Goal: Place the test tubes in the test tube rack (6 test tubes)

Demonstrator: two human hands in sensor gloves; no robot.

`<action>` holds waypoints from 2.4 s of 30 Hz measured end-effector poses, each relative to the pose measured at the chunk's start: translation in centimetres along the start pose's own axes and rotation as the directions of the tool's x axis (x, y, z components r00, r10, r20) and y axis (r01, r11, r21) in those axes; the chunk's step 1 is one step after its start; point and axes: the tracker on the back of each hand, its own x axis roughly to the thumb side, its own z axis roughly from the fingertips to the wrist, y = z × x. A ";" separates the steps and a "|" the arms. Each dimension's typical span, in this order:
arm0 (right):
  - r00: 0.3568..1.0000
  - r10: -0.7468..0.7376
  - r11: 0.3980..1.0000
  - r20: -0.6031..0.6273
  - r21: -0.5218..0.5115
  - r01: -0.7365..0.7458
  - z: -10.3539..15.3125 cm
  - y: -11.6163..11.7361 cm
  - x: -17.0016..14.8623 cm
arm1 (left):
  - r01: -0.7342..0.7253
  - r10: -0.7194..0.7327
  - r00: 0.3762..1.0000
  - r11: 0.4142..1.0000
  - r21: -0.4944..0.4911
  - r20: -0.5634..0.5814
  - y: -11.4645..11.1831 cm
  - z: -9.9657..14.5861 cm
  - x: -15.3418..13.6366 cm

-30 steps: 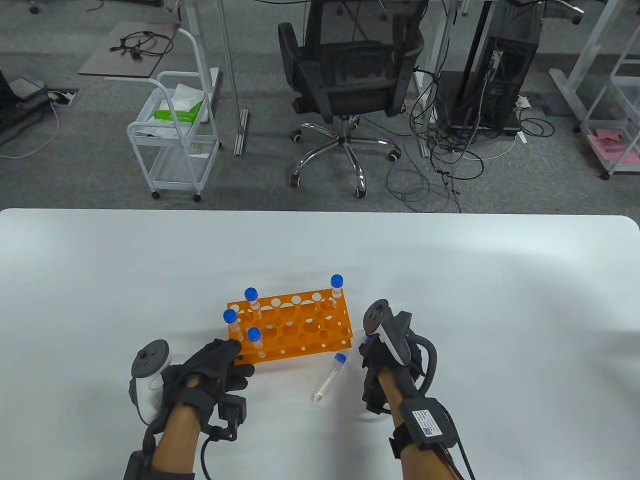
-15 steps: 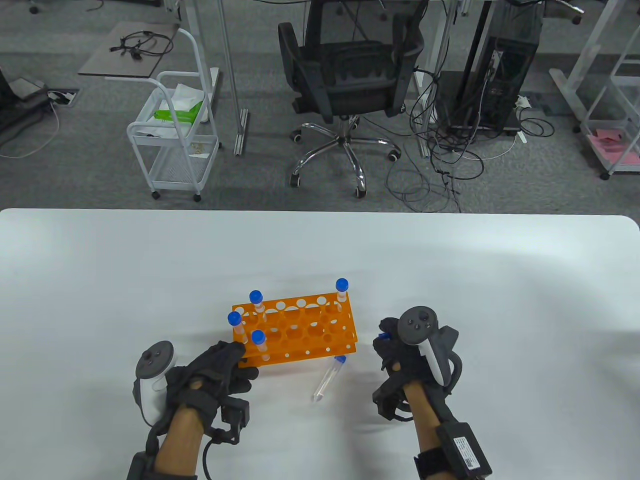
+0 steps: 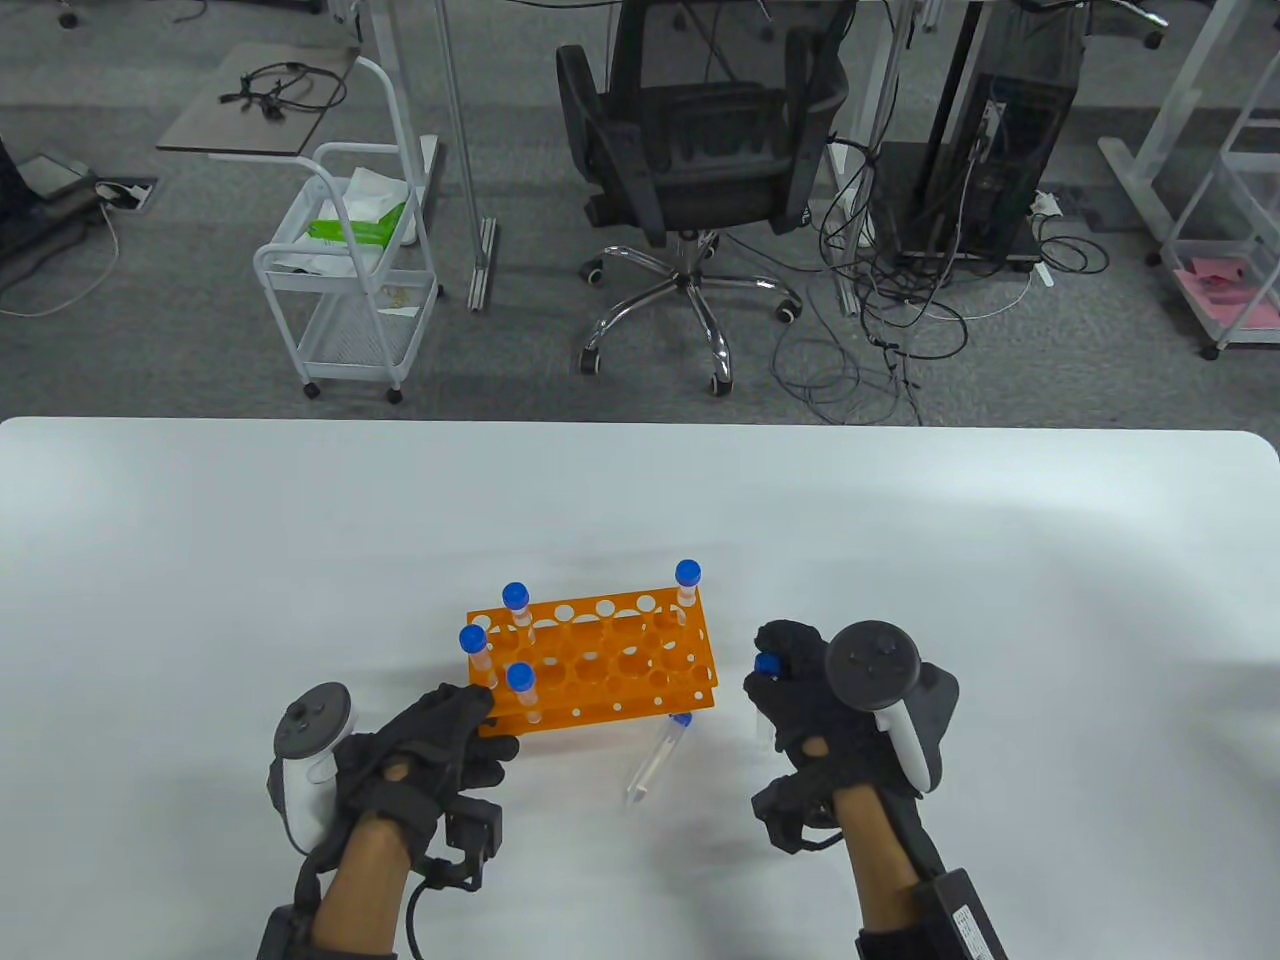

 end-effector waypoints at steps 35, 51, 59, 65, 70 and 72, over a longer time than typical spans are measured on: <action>0.955 -0.156 0.975 0.253 -0.114 0.189 3.8 -2.3 5.2 | 0.065 -0.065 0.998 0.997 -0.031 0.005 -1.5 0.0 -0.1; 0.964 -0.096 0.986 0.250 -0.106 0.125 3.4 -0.6 5.4 | 0.090 -0.089 0.996 0.994 -0.058 0.007 -2.3 -0.2 -0.1; 0.969 -0.048 0.992 0.241 -0.104 0.075 3.2 0.1 5.4 | 0.089 -0.089 0.996 0.994 -0.059 0.013 -2.3 -0.2 -0.1; 0.973 -0.006 0.997 0.230 -0.079 0.025 2.8 0.8 5.3 | 0.095 -0.095 0.995 0.994 -0.056 0.013 -2.3 -0.1 -0.1; 0.974 0.023 0.997 0.226 -0.075 -0.006 2.7 1.3 5.3 | 0.089 -0.088 0.996 0.994 -0.056 0.015 -2.3 0.0 0.0; 0.974 0.030 0.997 0.226 -0.075 -0.014 2.7 1.4 5.3 | 0.089 -0.088 0.996 0.994 -0.056 0.016 -2.3 0.0 0.0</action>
